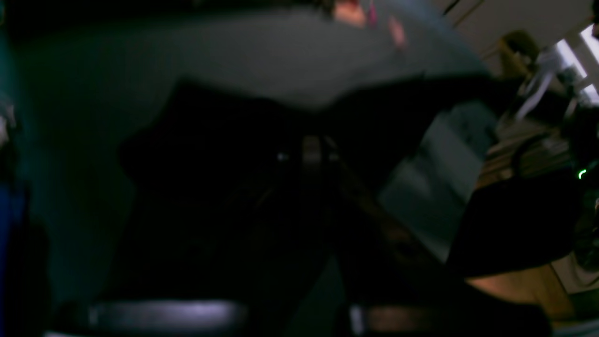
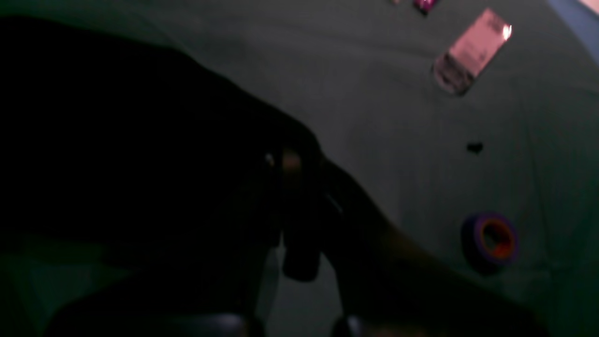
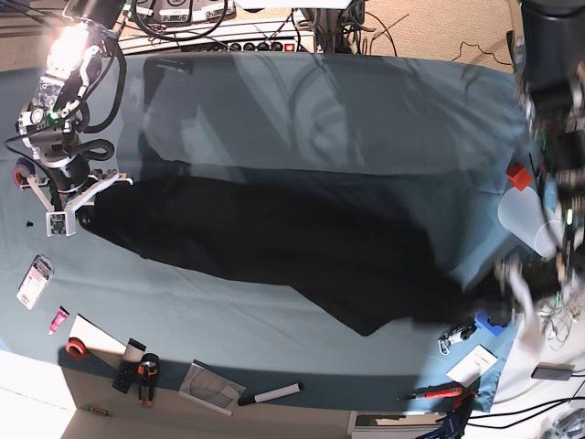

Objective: Layout the t-shirt on the table in an organized manner, then fold the t-shirt properly
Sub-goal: 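Lift the shirt with both grippers and stretch it apart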

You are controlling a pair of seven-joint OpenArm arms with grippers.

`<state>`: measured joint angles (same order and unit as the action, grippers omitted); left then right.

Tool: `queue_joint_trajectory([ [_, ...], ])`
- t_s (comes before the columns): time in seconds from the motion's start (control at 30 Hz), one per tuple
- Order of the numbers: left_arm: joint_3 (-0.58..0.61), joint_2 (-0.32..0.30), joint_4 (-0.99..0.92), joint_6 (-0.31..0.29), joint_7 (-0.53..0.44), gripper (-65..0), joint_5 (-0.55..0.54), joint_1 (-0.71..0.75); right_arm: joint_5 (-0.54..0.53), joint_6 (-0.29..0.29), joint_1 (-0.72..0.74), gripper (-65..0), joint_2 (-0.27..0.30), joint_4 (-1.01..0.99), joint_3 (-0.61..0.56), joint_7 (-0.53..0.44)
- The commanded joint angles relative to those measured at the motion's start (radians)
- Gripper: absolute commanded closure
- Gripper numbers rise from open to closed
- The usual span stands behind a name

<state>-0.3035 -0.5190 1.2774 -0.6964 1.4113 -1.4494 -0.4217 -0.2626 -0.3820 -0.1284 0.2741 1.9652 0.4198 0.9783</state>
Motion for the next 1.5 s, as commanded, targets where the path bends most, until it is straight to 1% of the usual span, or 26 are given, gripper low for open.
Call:
queue_joint_trajectory([
  [0.0, -0.006, -0.025, 0.043, -0.002, -0.015, 0.0, -0.034, 0.012, -0.006, 0.006, 0.009, 0.0, 0.017, 0.016, 0.006, -0.005],
  [0.1, -0.009, -0.029, 0.146, -0.002, -0.015, 0.0, -0.034, 0.159, -0.005, 0.006, -0.003, 0.0, 0.017, 0.016, 0.008, 0.038],
  [0.23, -0.009, -0.025, 0.322, -0.002, -0.015, 0.0, -0.034, 0.363, -0.006, 0.006, -0.043, 0.0, 0.017, 0.016, 0.008, 0.051],
  [0.37, -0.037, -0.006, 0.486, -0.002, -0.015, 0.0, -0.034, 0.526, -0.006, 0.007, -0.078, 0.0, 0.017, 0.016, 0.008, 0.085],
  [0.47, -0.083, 0.037, 0.554, -0.002, -0.015, 0.0, -0.034, 0.609, -0.006, 0.007, -0.103, 0.0, 0.017, 0.016, 0.008, 0.122],
  [0.53, -0.119, 0.069, 0.567, -0.002, -0.015, 0.0, -0.034, 0.656, -0.006, 0.008, -0.123, 0.0, 0.017, 0.016, 0.008, 0.139],
  [0.63, -0.187, 0.120, 0.566, -0.002, -0.015, 0.0, -0.034, 0.721, -0.008, 0.008, -0.158, 0.0, 0.017, 0.016, 0.014, 0.142],
  [0.73, -0.280, 0.171, 0.566, -0.002, -0.015, 0.0, -0.034, 0.780, -0.016, 0.008, -0.177, 0.0, 0.017, 0.016, 0.052, 0.143],
  [0.83, -0.381, 0.209, 0.566, -0.002, -0.015, 0.0, -0.034, 0.823, -0.039, 0.009, -0.174, 0.0, 0.017, 0.016, 0.131, 0.140],
  [0.97, -0.470, 0.214, 0.567, -0.002, -0.015, 0.0, -0.034, 0.843, -0.147, 0.003, -0.173, 0.0, 0.023, 0.016, 0.272, 0.117],
  [1.03, -0.507, 0.214, 0.567, -0.002, -0.015, 0.0, -0.034, 0.840, -0.218, -0.023, -0.173, 0.0, 0.026, 0.016, 0.332, 0.117],
  [1.1, -0.534, 0.214, 0.567, -0.002, -0.015, 0.0, -0.034, 0.840, -0.290, -0.065, -0.173, 0.0, 0.026, 0.016, 0.373, 0.121],
  [1.17, -0.548, 0.214, 0.567, -0.002, -0.015, 0.0, -0.034, 0.840, -0.340, -0.104, -0.174, 0.0, 0.026, 0.016, 0.388, 0.124],
  [1.23, -0.550, 0.214, 0.567, -0.002, -0.015, 0.0, -0.034, 0.839, -0.374, -0.123, -0.171, 0.0, 0.026, 0.016, 0.386, 0.121],
  [1.33, -0.550, 0.214, 0.567, -0.002, -0.015, 0.0, -0.034, 0.820, -0.428, -0.128, -0.140, 0.0, 0.026, 0.016, 0.386, 0.120],
  [1.47, -0.550, 0.214, 0.567, -0.002, -0.015, 0.0, -0.034, 0.737, -0.428, -0.146, -0.054, 0.0, 0.026, 0.016, 0.386, 0.096],
])
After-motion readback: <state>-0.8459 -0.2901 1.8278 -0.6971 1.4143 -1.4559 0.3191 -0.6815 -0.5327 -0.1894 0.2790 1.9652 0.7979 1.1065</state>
